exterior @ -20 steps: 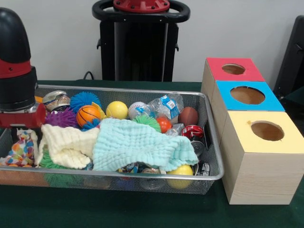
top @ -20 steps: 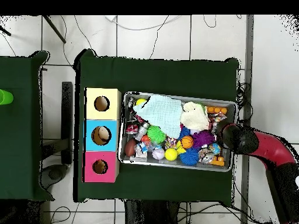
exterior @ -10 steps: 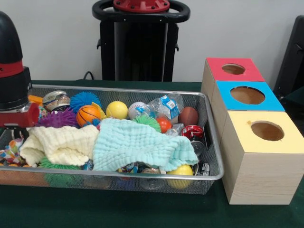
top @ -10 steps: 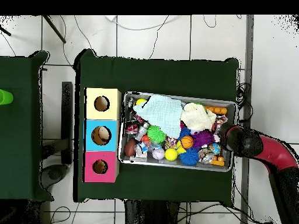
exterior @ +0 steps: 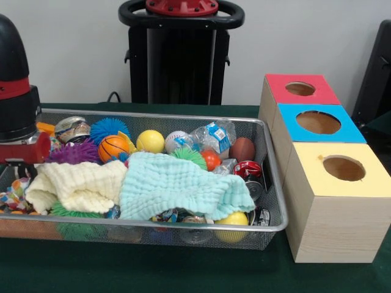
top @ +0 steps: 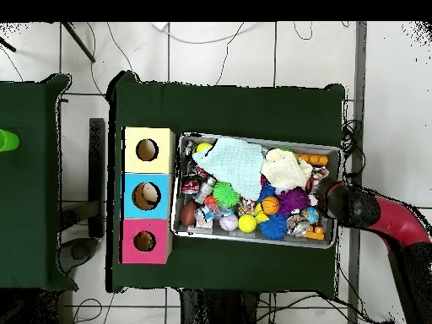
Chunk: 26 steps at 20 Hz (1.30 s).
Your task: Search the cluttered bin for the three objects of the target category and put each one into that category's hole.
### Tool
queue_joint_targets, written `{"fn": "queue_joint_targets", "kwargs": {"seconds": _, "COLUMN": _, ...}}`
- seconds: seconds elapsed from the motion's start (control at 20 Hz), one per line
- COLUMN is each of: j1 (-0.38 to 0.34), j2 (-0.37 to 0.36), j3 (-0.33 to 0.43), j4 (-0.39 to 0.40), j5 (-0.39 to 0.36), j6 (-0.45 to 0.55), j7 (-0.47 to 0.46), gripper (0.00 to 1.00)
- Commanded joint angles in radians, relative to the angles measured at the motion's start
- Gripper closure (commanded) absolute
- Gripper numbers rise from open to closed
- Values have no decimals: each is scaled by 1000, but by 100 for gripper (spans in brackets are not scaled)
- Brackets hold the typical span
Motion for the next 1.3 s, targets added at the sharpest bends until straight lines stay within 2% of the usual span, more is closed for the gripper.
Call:
{"fn": "queue_joint_targets", "kwargs": {"seconds": 0.05, "j1": 33, "j2": -29, "j3": 30, "j4": 80, "j5": -40, "j6": -37, "j7": -101, "gripper": 100}}
{"fn": "queue_joint_targets", "kwargs": {"seconds": 0.1, "j1": 52, "j2": -64, "j3": 24, "j4": 87, "j5": -25, "j6": -7, "j7": -84, "gripper": 100}}
{"fn": "queue_joint_targets", "kwargs": {"seconds": 0.2, "j1": 101, "j2": -162, "j3": 14, "j4": 100, "j5": 37, "j6": 114, "j7": -49, "gripper": 100}}
{"fn": "queue_joint_targets", "kwargs": {"seconds": 0.3, "j1": 154, "j2": -216, "j3": -5, "j4": 73, "j5": 90, "j6": 245, "j7": -30, "gripper": 100}}
{"fn": "queue_joint_targets", "kwargs": {"seconds": 0.4, "j1": 199, "j2": -240, "j3": -24, "j4": 36, "j5": 123, "j6": 337, "j7": -15, "gripper": 100}}
{"fn": "queue_joint_targets", "kwargs": {"seconds": 0.6, "j1": 257, "j2": -257, "j3": -52, "j4": -23, "j5": 159, "j6": 437, "j7": 7, "gripper": 100}}
{"fn": "queue_joint_targets", "kwargs": {"seconds": 0.95, "j1": 325, "j2": -291, "j3": -88, "j4": -56, "j5": 193, "j6": 515, "j7": 62, "gripper": 100}}
{"fn": "queue_joint_targets", "kwargs": {"seconds": 1.1, "j1": 348, "j2": -294, "j3": -110, "j4": -33, "j5": 191, "j6": 467, "j7": 104, "gripper": 100}}
{"fn": "queue_joint_targets", "kwargs": {"seconds": 1.3, "j1": 369, "j2": -289, "j3": -143, "j4": 40, "j5": 174, "j6": 339, "j7": 155, "gripper": 100}}
